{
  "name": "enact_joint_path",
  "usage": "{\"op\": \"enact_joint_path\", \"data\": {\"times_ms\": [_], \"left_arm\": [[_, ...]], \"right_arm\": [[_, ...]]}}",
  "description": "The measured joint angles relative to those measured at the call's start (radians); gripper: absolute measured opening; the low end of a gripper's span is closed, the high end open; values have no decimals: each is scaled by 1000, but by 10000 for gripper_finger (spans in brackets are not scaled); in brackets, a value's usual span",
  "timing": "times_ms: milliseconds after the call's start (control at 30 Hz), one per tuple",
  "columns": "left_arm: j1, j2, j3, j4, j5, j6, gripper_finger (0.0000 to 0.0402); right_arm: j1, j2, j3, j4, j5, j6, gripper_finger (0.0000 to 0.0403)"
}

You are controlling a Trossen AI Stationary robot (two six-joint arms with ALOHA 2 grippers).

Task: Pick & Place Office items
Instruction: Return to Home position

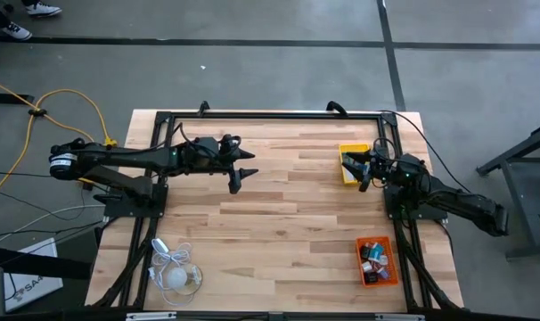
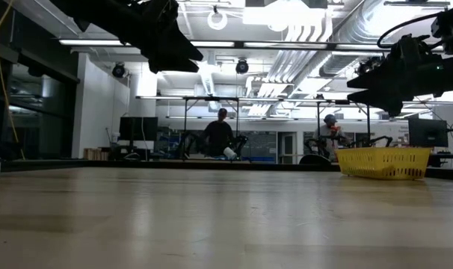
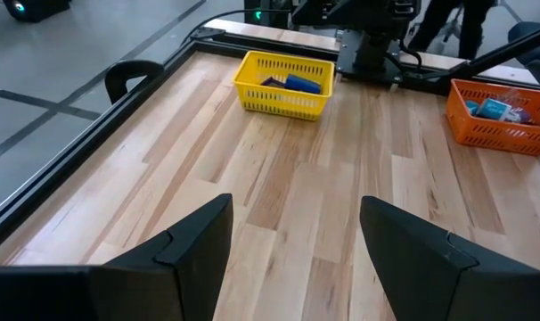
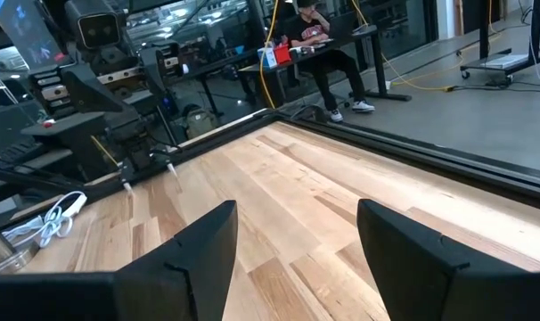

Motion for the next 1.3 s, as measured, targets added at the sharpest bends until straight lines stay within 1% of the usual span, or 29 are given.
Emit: {"op": "enact_joint_path", "data": {"times_ms": [333, 533, 667, 867, 1167, 1300], "left_arm": [[0, -14, 0, 0, 0, -9, 240], [-4, -95, -1, -21, 0, 17, 240], [-21, -168, -35, -20, 0, 27, 240], [-42, -331, -163, -23, 0, 19, 240], [-44, -659, -364, -14, 0, -1, 240], [-44, -775, -433, -15, 0, -1, 240]], "right_arm": [[0, 0, -1, 2, 0, 0, 219], [0, 0, -1, 3, 1, 0, 219], [0, 0, -1, 3, 1, 0, 219], [0, 0, -2, 4, 2, 0, 219], [0, 0, -2, 5, 3, 0, 219], [0, 0, -2, 5, 3, 0, 219]]}}
